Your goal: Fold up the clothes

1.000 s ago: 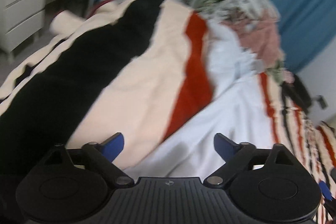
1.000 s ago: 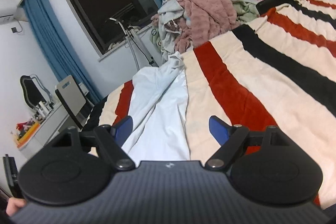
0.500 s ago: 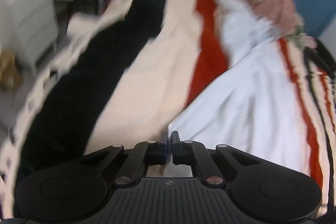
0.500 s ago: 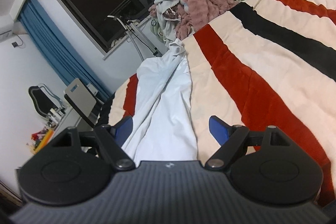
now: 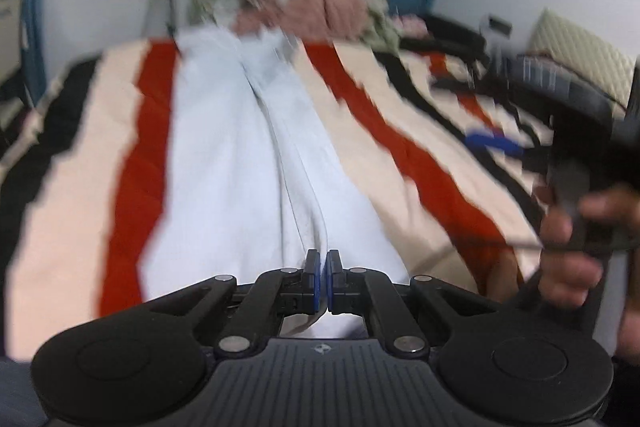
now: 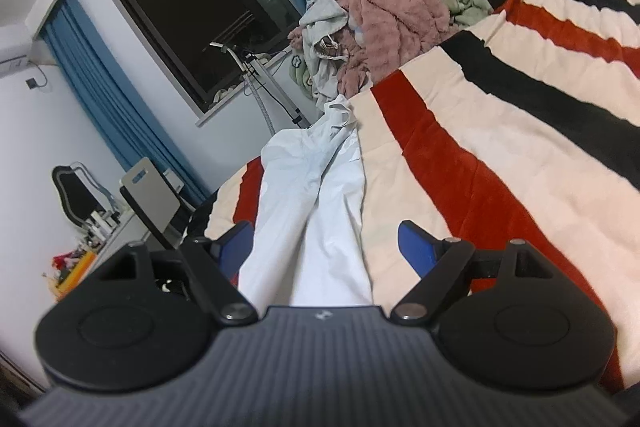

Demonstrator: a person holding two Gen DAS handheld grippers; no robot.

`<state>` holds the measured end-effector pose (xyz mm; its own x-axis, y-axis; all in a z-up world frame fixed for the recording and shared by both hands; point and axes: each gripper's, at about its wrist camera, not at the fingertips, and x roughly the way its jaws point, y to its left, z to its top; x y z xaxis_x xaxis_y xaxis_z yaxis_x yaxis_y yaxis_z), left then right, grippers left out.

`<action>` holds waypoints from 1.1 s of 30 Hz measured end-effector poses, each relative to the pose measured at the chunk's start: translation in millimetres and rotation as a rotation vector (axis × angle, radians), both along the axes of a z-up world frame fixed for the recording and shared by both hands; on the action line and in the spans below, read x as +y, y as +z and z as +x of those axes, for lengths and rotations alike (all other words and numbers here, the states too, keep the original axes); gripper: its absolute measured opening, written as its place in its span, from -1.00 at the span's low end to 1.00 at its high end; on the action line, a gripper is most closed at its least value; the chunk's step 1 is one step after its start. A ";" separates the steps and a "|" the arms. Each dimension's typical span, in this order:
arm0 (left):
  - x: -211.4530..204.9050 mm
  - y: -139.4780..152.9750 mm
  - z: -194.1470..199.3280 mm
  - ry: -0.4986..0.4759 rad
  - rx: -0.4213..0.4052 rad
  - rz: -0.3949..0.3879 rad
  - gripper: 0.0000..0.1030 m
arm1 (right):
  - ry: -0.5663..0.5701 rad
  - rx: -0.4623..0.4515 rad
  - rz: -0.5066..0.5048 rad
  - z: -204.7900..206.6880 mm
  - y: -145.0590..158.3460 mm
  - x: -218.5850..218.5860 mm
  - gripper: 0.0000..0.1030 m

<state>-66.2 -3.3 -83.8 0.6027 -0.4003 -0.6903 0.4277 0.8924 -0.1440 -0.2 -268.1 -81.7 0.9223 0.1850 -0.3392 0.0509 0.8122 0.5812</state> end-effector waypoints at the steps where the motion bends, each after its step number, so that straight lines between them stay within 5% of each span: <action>1: -6.2 -10.2 2.3 -0.004 0.028 0.003 -0.94 | -0.001 0.000 -0.009 -0.1 0.3 0.8 0.59; 6: -9.3 -40.3 12.9 -0.007 0.108 -0.012 -0.90 | 0.012 0.001 -0.053 1.3 1.1 7.2 0.59; 8: -6.3 -40.6 15.9 -0.014 0.114 -0.030 -0.74 | 0.017 0.001 -0.073 2.1 1.8 10.6 0.59; 10: -1.5 -36.6 17.5 -0.018 0.116 -0.054 -0.33 | 0.025 0.000 -0.097 2.9 2.1 14.6 0.59; 14: 9.3 -15.5 25.4 -0.011 0.094 -0.075 -0.01 | 0.036 0.012 -0.127 6.4 0.4 20.7 0.59; 17: 17.7 1.1 35.6 0.014 0.023 -0.047 0.12 | 0.021 0.032 -0.135 10.3 -2.6 21.9 0.59; 19: 23.2 9.2 47.9 0.044 -0.026 -0.019 0.49 | 0.016 0.037 -0.143 12.7 -4.2 22.7 0.58; 21: 29.3 14.7 63.1 0.078 -0.077 -0.001 0.66 | 0.018 0.042 -0.164 16.0 -5.4 26.6 0.58; 26: 45.9 13.4 106.8 0.158 -0.110 -0.017 0.72 | 0.067 0.076 -0.234 44.2 -6.9 44.1 0.33; 33: 72.0 -4.8 136.5 0.213 -0.144 -0.046 0.73 | 0.164 0.061 -0.315 146.9 5.8 75.6 0.05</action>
